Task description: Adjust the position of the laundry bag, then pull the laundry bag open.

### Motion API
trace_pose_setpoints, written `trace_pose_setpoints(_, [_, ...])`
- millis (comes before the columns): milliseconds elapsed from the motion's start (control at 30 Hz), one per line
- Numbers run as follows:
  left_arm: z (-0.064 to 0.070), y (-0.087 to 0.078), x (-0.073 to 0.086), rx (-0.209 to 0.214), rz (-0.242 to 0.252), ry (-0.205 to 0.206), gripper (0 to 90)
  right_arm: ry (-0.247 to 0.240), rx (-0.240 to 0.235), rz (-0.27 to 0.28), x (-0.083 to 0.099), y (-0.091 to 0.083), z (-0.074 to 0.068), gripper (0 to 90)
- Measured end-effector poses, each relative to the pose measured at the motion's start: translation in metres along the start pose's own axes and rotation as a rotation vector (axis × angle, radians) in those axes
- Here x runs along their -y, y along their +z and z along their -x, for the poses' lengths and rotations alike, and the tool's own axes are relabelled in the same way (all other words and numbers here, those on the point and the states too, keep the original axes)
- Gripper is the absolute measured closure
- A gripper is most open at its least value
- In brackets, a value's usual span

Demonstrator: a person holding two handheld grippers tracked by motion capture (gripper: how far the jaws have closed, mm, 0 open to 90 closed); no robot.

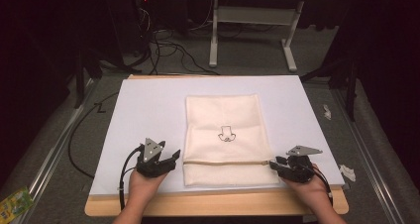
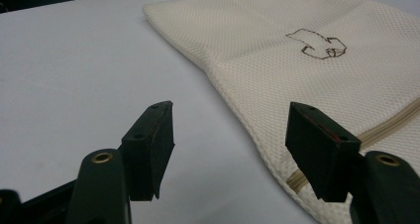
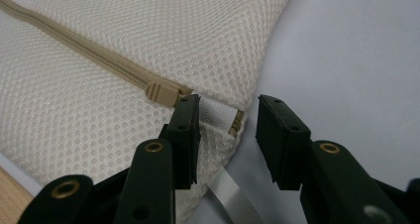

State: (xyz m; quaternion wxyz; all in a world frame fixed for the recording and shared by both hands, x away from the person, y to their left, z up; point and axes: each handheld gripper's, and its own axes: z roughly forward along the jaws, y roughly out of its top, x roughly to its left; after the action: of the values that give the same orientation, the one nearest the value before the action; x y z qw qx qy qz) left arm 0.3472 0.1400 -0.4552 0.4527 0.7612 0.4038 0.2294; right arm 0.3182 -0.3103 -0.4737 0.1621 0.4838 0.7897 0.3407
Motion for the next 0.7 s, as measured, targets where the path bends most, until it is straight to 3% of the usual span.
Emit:
trace_pose_setpoints(100, [0.005,0.001,-0.003,0.002,0.005,0.010,35.9,-0.034,0.003,-0.002,0.000,0.001,-0.003,71.2])
trace_pose_setpoints(233, [0.009,0.001,-0.006,0.013,0.012,0.019,36.2,-0.029,-0.019,-0.001,-0.001,0.000,-0.002,80.0])
trace_pose_setpoints(367, [0.018,0.004,-0.009,0.089,0.013,-0.003,37.4,-0.038,-0.030,0.021,-0.004,-0.005,-0.001,83.4])
trace_pose_setpoints(500, [0.038,0.008,-0.012,0.161,0.008,0.011,38.7,-0.082,-0.029,0.070,-0.007,-0.014,-0.006,83.9])
trace_pose_setpoints(533, [0.038,0.008,-0.012,0.161,0.008,0.011,39.6,-0.082,-0.029,0.070,-0.007,-0.014,-0.006,83.9])
trace_pose_setpoints(567, [0.045,0.009,-0.014,0.185,0.009,0.013,39.6,-0.090,-0.031,0.080,-0.008,-0.016,-0.007,83.9])
trace_pose_setpoints(633, [0.071,0.015,-0.019,0.254,0.007,0.051,42.1,-0.119,-0.025,0.101,-0.010,-0.020,-0.009,84.0])
trace_pose_setpoints(667, [0.071,0.015,-0.019,0.254,0.007,0.051,42.8,-0.130,-0.023,0.106,-0.010,-0.020,-0.010,84.1])
trace_pose_setpoints(700, [0.091,0.021,-0.024,0.302,-0.005,0.073,43.7,-0.138,-0.021,0.115,-0.011,-0.021,-0.010,84.1])
